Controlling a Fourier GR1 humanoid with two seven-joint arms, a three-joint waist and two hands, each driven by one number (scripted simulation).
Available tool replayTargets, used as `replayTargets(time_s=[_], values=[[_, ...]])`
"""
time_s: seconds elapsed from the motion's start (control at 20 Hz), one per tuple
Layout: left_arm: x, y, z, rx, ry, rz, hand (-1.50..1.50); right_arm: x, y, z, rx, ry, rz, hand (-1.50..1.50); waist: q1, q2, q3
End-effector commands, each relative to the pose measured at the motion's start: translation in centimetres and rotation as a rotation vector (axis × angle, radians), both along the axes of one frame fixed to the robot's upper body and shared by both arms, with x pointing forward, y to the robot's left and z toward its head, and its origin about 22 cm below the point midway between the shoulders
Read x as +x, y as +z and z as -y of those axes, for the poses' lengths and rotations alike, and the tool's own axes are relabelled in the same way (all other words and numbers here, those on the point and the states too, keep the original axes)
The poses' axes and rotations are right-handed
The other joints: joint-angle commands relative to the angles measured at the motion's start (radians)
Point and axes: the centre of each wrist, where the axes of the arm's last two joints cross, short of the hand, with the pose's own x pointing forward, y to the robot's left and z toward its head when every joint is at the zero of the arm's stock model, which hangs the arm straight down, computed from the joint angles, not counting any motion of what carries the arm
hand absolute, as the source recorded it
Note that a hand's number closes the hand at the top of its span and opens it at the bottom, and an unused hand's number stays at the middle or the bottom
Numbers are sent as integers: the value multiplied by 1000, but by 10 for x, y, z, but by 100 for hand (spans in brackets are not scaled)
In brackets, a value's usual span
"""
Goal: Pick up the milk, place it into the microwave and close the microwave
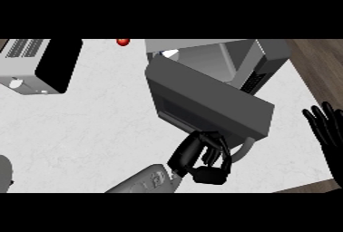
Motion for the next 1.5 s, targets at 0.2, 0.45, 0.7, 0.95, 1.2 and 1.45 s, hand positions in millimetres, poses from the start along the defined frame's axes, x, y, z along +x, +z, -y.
replayTargets(time_s=[0.2, 0.45, 0.7, 0.95, 1.2, 1.45], values=[[29, 26, 11, -54, 115, -1, 150, 6, 28, -3, 4, 117, 38, -150, -63, 15, 0], [56, 43, 10, -74, 205, -30, 150, 6, 36, -5, 35, 143, 49, -150, -96, 26, 0], [73, 61, 8, -209, 265, -32, 150, 9, 41, -6, 50, 177, 39, -150, -114, 45, -3], [85, 61, 3, -249, 300, -35, 150, 10, 50, -1, 43, 179, 40, -150, -135, 55, -1], [99, 71, 3, -271, 319, -26, 150, 12, 65, 0, 20, 211, 62, -150, -165, 55, -1], [107, 71, 0, -289, 336, -10, 150, 16, 74, -2, 28, 240, 84, -150, -173, 64, 1]])
